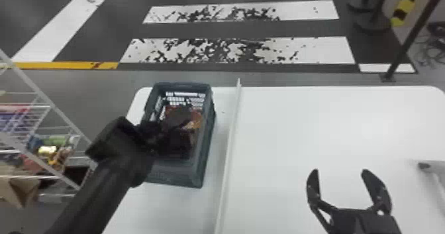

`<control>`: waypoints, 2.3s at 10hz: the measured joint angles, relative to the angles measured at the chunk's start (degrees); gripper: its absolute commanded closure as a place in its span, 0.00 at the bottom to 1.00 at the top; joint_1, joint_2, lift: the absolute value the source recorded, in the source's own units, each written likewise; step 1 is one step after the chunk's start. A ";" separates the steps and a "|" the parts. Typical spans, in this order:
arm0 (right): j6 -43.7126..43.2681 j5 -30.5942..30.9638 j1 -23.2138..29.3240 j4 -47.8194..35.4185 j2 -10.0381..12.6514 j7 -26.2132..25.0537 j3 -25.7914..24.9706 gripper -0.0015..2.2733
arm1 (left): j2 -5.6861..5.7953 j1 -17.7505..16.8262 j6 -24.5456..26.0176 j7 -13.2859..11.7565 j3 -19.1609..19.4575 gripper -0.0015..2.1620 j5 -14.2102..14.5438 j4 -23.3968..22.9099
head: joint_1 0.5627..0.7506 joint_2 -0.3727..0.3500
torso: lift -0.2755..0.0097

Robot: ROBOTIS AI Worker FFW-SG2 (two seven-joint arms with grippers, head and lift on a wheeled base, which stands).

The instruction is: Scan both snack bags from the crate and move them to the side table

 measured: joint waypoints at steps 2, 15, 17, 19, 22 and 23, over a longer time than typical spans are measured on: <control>0.00 -0.01 0.00 0.00 -0.17 0.00 -0.07 0.03 | 0.04 3.18 3.80 0.87 4.90 0.99 5.76 -8.75 | 0.70 0.69 | 0.86; 2.10 1.85 0.44 -0.54 -0.01 0.00 0.89 0.03 | -6.46 18.15 -6.21 1.18 25.73 0.99 32.35 -25.67 | 0.70 0.72 | 0.86; 2.11 1.88 0.44 -0.47 -0.01 0.00 0.89 0.03 | -7.02 19.45 -4.47 1.13 26.31 0.99 33.41 -29.66 | 0.70 0.70 | 0.86; 2.11 1.91 0.42 -0.45 -0.02 0.00 0.98 0.03 | -7.44 21.11 -1.50 1.18 27.24 0.99 34.05 -34.92 | 0.70 0.70 | 0.86; 2.02 1.90 0.47 -0.59 -0.09 -0.06 1.12 0.03 | -8.61 21.03 4.10 1.64 27.05 0.99 34.28 -41.34 | 0.70 0.68 | 0.86; 1.96 1.90 0.52 -0.60 -0.03 -0.07 1.13 0.03 | -9.88 20.43 5.17 2.34 26.23 0.99 34.28 -42.62 | 0.70 0.66 | 0.86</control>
